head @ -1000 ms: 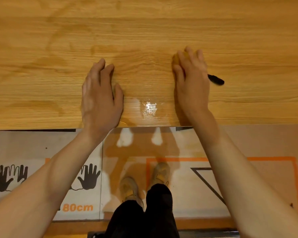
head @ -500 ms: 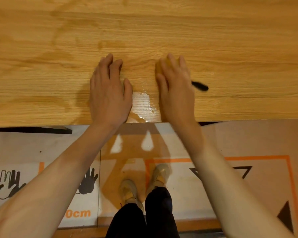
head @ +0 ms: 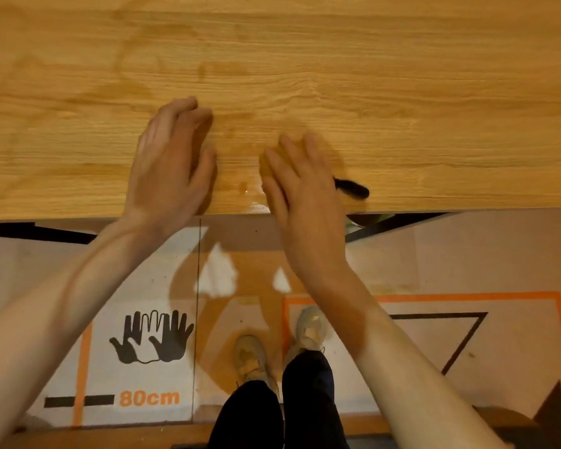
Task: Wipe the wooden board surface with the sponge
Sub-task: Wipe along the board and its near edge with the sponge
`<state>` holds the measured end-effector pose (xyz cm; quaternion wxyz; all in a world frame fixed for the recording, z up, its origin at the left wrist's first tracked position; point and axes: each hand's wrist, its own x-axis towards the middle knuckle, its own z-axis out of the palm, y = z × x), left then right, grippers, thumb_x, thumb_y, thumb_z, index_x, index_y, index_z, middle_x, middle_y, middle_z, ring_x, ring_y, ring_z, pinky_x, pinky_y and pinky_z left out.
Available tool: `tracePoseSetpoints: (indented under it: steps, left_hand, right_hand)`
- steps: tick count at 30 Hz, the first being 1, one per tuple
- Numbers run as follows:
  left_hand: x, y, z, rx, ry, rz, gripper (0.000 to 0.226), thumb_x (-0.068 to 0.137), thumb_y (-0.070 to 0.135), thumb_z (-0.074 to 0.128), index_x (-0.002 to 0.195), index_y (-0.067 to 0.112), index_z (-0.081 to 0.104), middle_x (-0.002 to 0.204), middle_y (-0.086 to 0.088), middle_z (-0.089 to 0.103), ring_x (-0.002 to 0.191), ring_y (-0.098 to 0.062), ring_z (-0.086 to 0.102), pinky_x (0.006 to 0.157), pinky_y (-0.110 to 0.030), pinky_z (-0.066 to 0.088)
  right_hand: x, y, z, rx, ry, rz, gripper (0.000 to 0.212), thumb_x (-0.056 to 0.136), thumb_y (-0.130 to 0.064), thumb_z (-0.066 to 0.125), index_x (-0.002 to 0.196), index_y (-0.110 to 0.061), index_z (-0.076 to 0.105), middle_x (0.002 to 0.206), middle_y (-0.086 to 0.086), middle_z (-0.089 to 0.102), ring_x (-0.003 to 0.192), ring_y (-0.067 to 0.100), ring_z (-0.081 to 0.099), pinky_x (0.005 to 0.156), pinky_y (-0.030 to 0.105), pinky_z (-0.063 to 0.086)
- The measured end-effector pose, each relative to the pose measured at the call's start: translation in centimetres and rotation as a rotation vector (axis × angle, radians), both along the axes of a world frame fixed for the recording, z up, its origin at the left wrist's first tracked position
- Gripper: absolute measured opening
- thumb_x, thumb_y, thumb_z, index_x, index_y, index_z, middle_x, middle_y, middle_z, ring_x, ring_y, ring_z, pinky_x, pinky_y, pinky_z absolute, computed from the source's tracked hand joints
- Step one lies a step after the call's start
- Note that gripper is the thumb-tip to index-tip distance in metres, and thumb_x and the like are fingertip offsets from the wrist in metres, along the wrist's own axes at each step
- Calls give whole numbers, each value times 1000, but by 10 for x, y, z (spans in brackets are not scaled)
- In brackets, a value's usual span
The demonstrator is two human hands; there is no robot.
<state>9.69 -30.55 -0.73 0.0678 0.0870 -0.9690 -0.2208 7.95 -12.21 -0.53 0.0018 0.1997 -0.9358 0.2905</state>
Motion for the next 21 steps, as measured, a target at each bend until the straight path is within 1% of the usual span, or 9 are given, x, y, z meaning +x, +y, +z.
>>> tracePoseSetpoints:
  steps: [2, 5, 7, 11, 13, 15, 16, 18, 21]
  left_hand:
    - [7, -9, -4, -6, 7, -9, 42, 105, 20, 48, 143, 4, 49, 152, -15, 43, 143, -30, 39, 117, -42, 30]
    - [4, -12, -7, 5, 14, -19, 42, 105, 20, 46, 144, 3, 48, 154, -15, 41, 145, -30, 37, 116, -41, 31]
    - [3, -13, -9, 21, 23, -18, 42, 105, 21, 45, 144, 5, 48, 154, -14, 41, 145, -28, 37, 117, -40, 31]
    - [7, -14, -15, 29, 45, -10, 43, 105, 24, 43, 144, 8, 47, 154, -11, 41, 142, -27, 38, 116, -40, 32]
    - [6, -13, -16, 25, 62, -7, 43, 104, 25, 42, 144, 8, 47, 154, -11, 41, 142, -27, 38, 115, -39, 32]
    - [4, -14, -18, 10, 79, -11, 44, 104, 25, 41, 143, 7, 47, 153, -12, 41, 142, -26, 38, 115, -37, 31]
    - [4, -14, -18, 5, 89, -13, 44, 104, 24, 41, 143, 6, 48, 153, -13, 42, 142, -26, 39, 115, -36, 31]
    - [4, -14, -20, -1, 111, -24, 43, 104, 22, 42, 142, 4, 48, 151, -16, 43, 141, -28, 40, 115, -38, 33]
    - [5, -15, -22, -20, 137, -55, 42, 105, 22, 41, 141, 2, 49, 149, -21, 44, 140, -31, 42, 113, -42, 36]
  right_hand:
    - [30, 8, -7, -31, 47, 85, 34, 99, -18, 51, 132, -9, 58, 145, 11, 50, 143, 34, 31, 120, 45, 22]
    - [18, 22, -14, 17, 177, 196, 35, 99, -20, 54, 132, -10, 58, 142, 10, 53, 140, 31, 38, 113, 47, 36]
    - [10, 51, -22, 20, 249, 137, 35, 99, -20, 55, 132, -9, 58, 140, 10, 54, 139, 31, 40, 110, 47, 39]
    - [10, 113, -46, -87, 315, -250, 36, 104, -14, 40, 136, -3, 50, 146, 16, 43, 144, 35, 26, 121, 47, 18]
    - [9, 97, -59, -212, 367, -429, 36, 103, -10, 37, 134, 1, 50, 146, 20, 39, 143, 41, 21, 121, 53, 14]
    - [11, 53, -70, -318, 410, -519, 36, 103, -14, 36, 132, 1, 52, 146, 21, 38, 144, 43, 17, 117, 63, 15]
    - [16, 29, -75, -350, 427, -503, 36, 103, -15, 36, 133, -1, 50, 146, 19, 37, 145, 40, 14, 117, 63, 13]
    - [31, -12, -85, -349, 456, -394, 38, 97, -7, 42, 135, -8, 45, 146, 14, 34, 148, 29, 7, 121, 56, 7]
    - [34, -13, -96, -220, 545, -187, 48, 92, -2, 55, 136, -19, 43, 145, 8, 35, 150, 19, 2, 121, 48, 3]
